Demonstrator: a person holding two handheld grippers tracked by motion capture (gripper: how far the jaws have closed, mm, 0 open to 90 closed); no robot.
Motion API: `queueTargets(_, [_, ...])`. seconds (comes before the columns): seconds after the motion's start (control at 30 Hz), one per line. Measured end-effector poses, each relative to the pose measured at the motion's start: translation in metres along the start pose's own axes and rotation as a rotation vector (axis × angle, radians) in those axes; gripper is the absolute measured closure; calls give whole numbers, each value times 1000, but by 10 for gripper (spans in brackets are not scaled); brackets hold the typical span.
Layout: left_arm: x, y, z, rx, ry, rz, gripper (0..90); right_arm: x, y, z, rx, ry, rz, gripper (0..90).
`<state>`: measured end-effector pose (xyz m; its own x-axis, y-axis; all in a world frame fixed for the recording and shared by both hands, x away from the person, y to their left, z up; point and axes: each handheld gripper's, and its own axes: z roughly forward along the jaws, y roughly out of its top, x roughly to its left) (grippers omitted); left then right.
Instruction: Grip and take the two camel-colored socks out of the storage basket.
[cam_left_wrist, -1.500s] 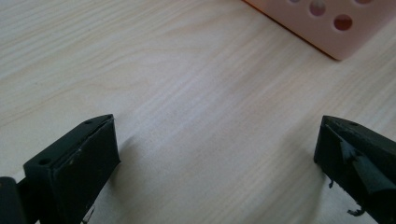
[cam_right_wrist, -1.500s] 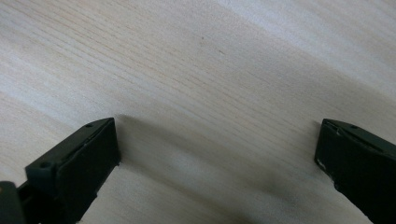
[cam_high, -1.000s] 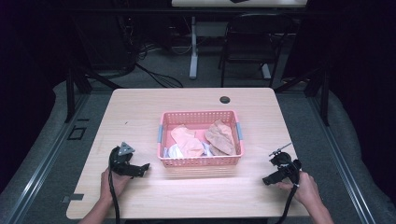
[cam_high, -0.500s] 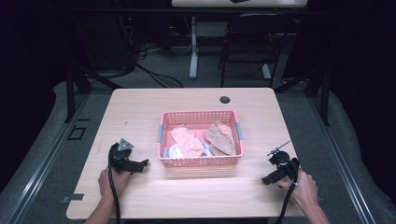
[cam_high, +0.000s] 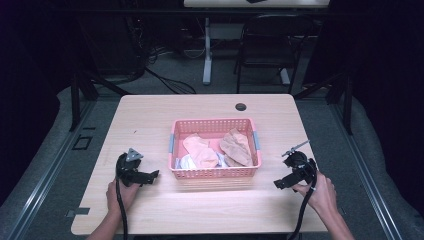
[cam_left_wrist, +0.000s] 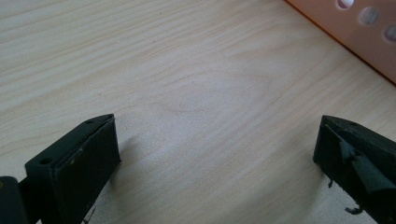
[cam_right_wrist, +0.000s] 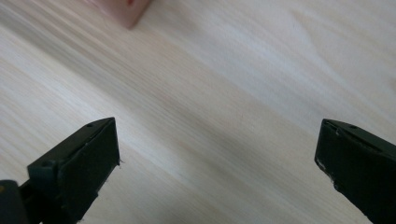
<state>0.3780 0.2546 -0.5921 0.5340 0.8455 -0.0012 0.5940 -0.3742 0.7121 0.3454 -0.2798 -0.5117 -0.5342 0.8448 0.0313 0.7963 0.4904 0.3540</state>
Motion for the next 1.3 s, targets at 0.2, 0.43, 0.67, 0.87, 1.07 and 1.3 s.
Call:
queueTargets(0.2, [0,0,0,0,0,0,0,9,11,-12,-39,0,-12,0])
queueTargets(0.43, [0,0,0,2,0,2,0,17,28,-32,-109,11,-31,0])
queueTargets(0.67, [0,0,0,0,0,0,0,26,51,-42,-138,26,-65,0])
queueTargets(0.87, [0,0,0,2,0,2,0,33,72,-45,-146,33,-83,0])
queueTargets(1.07, [0,0,0,2,0,2,0,37,87,-46,-129,33,-104,0])
queueTargets(1.3, [0,0,0,2,0,2,0,49,113,-42,-113,47,-132,0])
